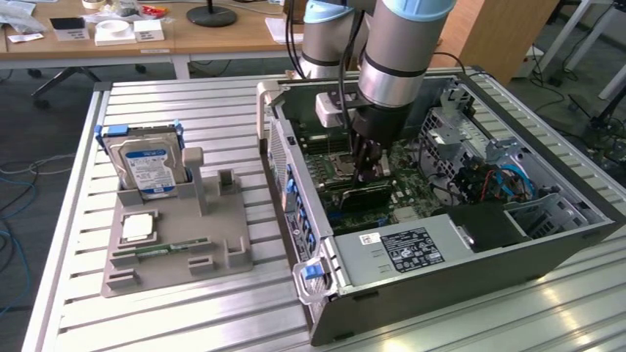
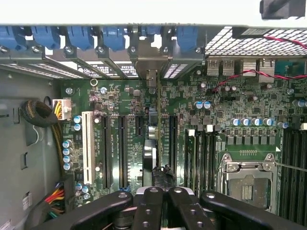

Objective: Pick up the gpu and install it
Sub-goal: 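Press down on the gpu until it lock into place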

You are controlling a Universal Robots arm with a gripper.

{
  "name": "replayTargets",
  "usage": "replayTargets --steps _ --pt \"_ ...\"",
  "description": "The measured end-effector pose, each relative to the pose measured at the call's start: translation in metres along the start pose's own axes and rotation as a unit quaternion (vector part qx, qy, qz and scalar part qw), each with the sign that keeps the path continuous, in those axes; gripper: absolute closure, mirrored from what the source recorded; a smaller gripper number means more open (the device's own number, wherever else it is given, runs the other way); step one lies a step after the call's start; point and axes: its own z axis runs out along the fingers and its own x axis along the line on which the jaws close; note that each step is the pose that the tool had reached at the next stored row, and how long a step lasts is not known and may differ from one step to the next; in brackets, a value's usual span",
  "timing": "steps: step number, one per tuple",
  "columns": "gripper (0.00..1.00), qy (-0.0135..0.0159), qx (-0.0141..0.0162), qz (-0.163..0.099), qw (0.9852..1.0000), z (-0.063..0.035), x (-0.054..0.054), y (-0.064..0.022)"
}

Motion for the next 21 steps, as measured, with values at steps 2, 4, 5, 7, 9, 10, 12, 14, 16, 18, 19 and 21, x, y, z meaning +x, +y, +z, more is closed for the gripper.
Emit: replayTargets --steps 2,4,5,7,9,10,12,14,16,18,19,21 --pt "0.89 -0.0001 0.0001 0.0 1.0 0.0008 0.0 0.0" --pt "0.89 -0.0001 0.0 0.0 1.0 0.0019 0.0 0.0" --pt "0.89 0.0 0.0 0.0 1.0 0.0021 0.0 0.0" --pt "0.89 0.0 0.0 0.0 1.0 0.0021 0.0 0.0" --pt "0.89 -0.0002 0.0001 0.0 1.0 0.0027 0.0 0.0" --pt "0.89 -0.0003 0.0001 0.0 1.0 0.0035 0.0 0.0" --pt "0.89 0.0001 0.0 0.0 1.0 0.0045 0.0001 0.0" --pt "0.89 0.0001 -0.0001 0.0 1.0 0.0046 0.0001 0.0001" --pt "0.89 -0.0001 0.0 0.0 1.0 0.0048 0.0001 0.0" --pt "0.89 -0.0001 0.0 0.0 1.0 0.0053 0.0001 0.0001" --pt "0.89 -0.0001 0.0 0.0 1.0 0.0053 0.0001 0.0001" --pt "0.89 -0.0001 0.0 0.0 1.0 0.0053 0.0001 0.0001"
